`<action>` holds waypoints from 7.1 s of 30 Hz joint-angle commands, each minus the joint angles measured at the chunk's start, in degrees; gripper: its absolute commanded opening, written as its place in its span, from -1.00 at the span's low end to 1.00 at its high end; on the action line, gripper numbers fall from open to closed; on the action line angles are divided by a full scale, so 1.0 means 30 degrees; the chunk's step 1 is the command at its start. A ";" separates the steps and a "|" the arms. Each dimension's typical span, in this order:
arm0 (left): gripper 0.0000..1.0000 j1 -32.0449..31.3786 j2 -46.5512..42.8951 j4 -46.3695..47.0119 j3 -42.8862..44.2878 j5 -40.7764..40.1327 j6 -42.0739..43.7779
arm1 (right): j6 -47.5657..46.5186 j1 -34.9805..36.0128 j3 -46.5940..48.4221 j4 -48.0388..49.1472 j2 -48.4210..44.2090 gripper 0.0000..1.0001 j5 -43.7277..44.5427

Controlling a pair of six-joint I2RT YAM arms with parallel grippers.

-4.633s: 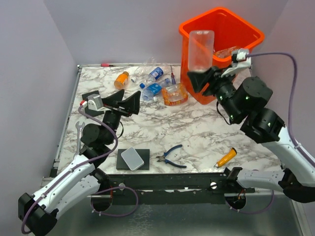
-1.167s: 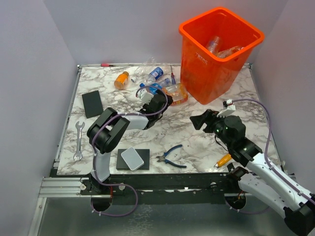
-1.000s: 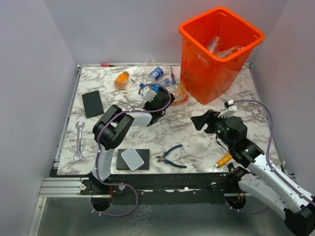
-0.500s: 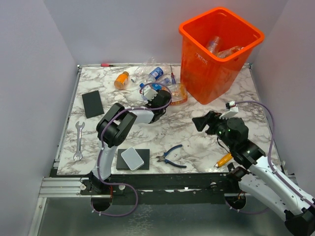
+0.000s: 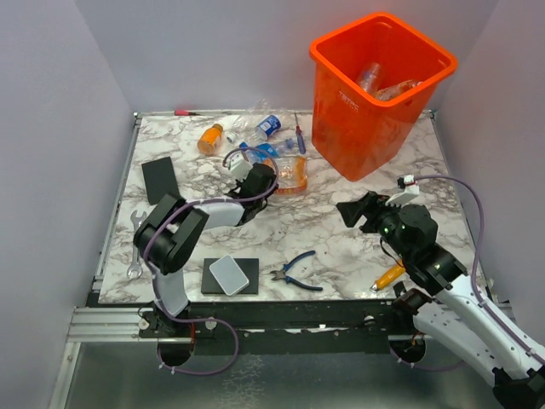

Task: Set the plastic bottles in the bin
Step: Pick up the plastic bottle at the center of the board, then place the plastic bottle in the trash bin.

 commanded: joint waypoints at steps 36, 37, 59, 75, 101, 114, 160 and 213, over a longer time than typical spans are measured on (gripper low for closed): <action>-0.83 -0.1133 -1.7655 0.1240 -0.7872 1.9093 1.7322 | -0.3422 0.0011 0.5811 -0.2625 0.7606 0.81 -1.2164; -0.82 -0.1178 -1.7674 0.1393 -0.7904 1.9163 1.7206 | -0.3237 0.0011 0.5682 -0.2280 0.7739 0.75 -1.2581; 0.98 -0.1022 -1.5401 1.4114 -0.9164 2.3161 0.4615 | -0.1717 0.0009 0.0791 0.7819 0.0270 -0.41 -1.0128; 0.66 -0.2226 -1.1001 2.1958 -0.8490 2.4669 -0.1230 | 0.1058 0.0018 -0.0392 1.3830 0.1351 -0.42 -1.2055; -0.78 -0.2978 -1.9018 0.1409 -0.8580 1.2905 1.9729 | -0.4471 0.0001 1.2746 -0.3972 0.4504 0.81 -0.7169; -0.81 -0.3832 -1.9698 0.2058 -0.9913 1.1255 2.0726 | -0.3517 0.0216 1.5710 -0.3706 0.9648 0.65 -0.7949; 0.98 -0.4258 -2.2132 0.0015 -0.9746 -0.2856 1.9895 | -1.1778 0.3380 2.5120 -0.5495 1.1119 -0.99 0.9738; 0.98 -0.4216 -2.6429 0.0923 -1.0908 -0.9665 1.9828 | -0.2715 -0.7524 2.9016 -0.2731 2.2354 -0.99 -0.1488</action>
